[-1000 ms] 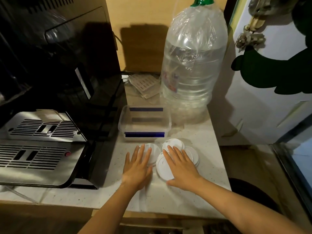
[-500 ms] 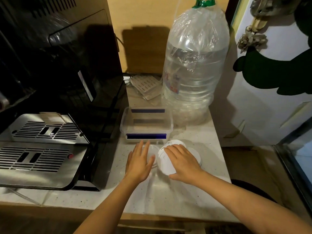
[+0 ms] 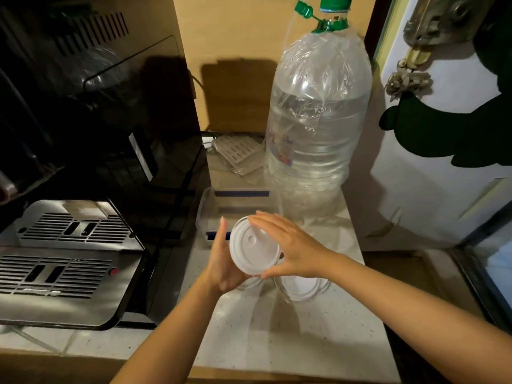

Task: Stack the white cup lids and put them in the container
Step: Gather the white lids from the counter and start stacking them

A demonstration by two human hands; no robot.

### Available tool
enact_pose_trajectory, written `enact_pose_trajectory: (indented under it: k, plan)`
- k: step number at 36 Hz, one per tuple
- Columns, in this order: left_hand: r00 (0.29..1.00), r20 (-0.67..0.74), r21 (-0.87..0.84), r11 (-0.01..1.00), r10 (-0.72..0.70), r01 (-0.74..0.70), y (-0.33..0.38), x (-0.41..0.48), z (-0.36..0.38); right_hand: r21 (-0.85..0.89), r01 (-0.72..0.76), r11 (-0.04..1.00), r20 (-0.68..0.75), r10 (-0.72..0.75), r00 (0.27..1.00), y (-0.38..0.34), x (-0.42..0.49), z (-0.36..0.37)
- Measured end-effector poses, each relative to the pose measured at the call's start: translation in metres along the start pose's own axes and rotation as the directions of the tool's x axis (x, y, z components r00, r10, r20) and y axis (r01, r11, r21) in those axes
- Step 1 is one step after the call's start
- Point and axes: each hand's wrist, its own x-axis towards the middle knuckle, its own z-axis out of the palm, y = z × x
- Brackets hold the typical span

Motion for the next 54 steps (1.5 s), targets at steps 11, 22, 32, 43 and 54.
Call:
enact_pose_trajectory:
  k: [11, 22, 32, 43, 54]
  plan:
    - [0.984, 0.037, -0.031, 0.984, 0.177, -0.176, 0.0, -0.007, -0.018, -0.072, 0.044, 0.996, 0.111, -0.036, 0.993, -0.001, 0.021, 0.021]
    - [0.956, -0.222, -0.057, 0.977, 0.191, -0.208, 0.003, -0.021, -0.051, 0.093, -0.298, 0.95, 0.157, 0.281, 0.947, 0.014, 0.022, 0.032]
    - [0.919, -0.305, -0.095, 0.952, 0.251, -0.292, 0.001, -0.032, -0.064, -0.031, -0.35, 0.936, 0.255, 0.346, 0.903, 0.015, 0.02, 0.082]
    - [0.901, -0.359, -0.071, 0.956, 0.243, -0.286, 0.001, -0.041, -0.065, -0.122, -0.406, 0.906, 0.252, 0.424, 0.87, 0.012, 0.044, 0.099]
    - [0.868, -0.412, -0.048, 0.945, 0.277, -0.324, 0.002, -0.042, -0.057, -0.049, -0.468, 0.882, 0.225, 0.467, 0.855, 0.009, 0.044, 0.09]
